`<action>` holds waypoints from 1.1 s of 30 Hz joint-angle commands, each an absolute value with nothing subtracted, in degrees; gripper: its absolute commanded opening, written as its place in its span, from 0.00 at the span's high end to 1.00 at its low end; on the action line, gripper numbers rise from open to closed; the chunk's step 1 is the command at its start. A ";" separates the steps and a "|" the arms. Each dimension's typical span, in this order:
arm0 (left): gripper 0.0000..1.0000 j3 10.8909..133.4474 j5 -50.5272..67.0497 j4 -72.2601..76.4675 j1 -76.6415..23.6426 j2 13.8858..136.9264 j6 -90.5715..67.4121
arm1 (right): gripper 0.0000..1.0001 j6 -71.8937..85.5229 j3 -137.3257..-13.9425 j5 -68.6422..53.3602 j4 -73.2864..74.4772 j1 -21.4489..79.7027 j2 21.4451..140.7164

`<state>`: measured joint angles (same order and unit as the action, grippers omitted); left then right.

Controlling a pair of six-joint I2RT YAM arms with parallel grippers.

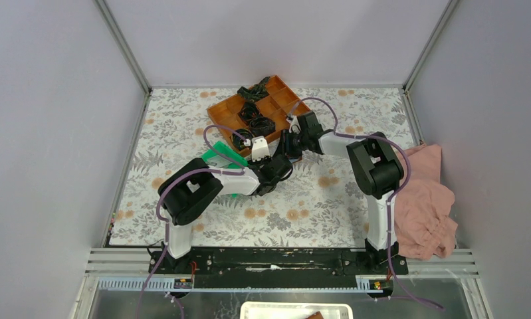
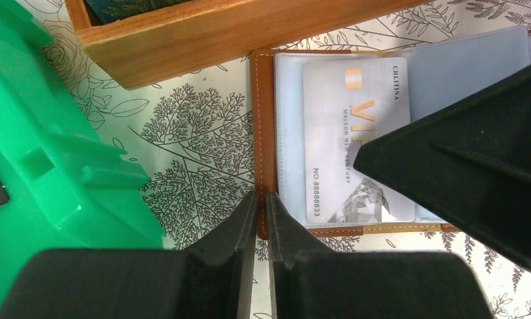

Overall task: Put the credit cards into the card holder
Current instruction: Insert the credit card into the card holder.

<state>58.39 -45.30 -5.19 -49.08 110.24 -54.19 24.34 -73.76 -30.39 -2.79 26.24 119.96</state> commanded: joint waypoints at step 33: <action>0.86 53.53 -42.41 -14.06 -47.62 114.07 -51.77 | 0.70 25.02 -69.63 -21.49 -2.86 24.89 111.15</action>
